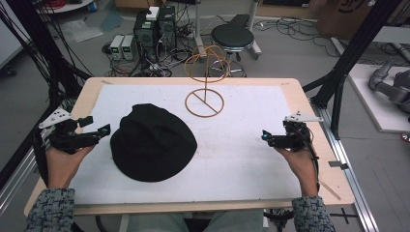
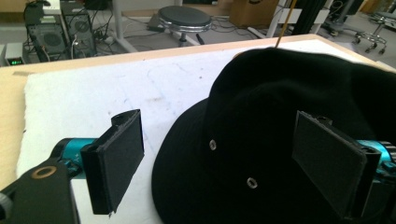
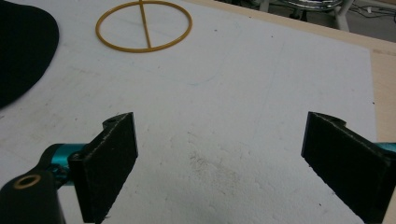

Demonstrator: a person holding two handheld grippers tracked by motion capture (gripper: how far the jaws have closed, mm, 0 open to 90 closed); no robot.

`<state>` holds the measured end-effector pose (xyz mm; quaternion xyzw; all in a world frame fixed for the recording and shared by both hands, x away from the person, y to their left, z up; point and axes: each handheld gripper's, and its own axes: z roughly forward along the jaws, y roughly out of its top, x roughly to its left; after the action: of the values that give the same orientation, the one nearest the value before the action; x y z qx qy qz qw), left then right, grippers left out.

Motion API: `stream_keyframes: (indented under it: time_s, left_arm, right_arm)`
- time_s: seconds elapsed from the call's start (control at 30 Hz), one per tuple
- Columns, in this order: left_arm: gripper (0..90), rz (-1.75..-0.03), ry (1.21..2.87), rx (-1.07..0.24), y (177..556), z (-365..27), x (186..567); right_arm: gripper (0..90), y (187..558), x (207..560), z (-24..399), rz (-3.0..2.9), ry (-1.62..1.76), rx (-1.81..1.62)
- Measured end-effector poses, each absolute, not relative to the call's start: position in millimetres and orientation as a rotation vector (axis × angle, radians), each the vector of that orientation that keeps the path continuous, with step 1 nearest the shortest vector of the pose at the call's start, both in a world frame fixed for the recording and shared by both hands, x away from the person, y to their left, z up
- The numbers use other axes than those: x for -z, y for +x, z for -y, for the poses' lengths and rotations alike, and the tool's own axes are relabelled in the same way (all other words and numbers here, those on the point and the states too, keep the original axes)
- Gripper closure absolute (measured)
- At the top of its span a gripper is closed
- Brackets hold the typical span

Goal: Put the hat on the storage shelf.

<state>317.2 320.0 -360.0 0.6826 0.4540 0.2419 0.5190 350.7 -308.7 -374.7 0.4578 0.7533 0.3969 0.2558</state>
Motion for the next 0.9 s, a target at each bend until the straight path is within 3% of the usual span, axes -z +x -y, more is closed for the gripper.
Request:
stream_keyframes:
  time_s: [0.4, 0.9]
  left_arm:
    - [17.4, -1.009, 1.619, -0.557, 319, -303, 344]
    - [17.3, -0.878, 1.664, -0.525, 325, -254, 334]
  right_arm:
    - [10.3, 346, 378, 312, -2.05, 1.248, -1.07]
    - [10.3, 337, 379, 315, -2.049, 1.243, -1.053]
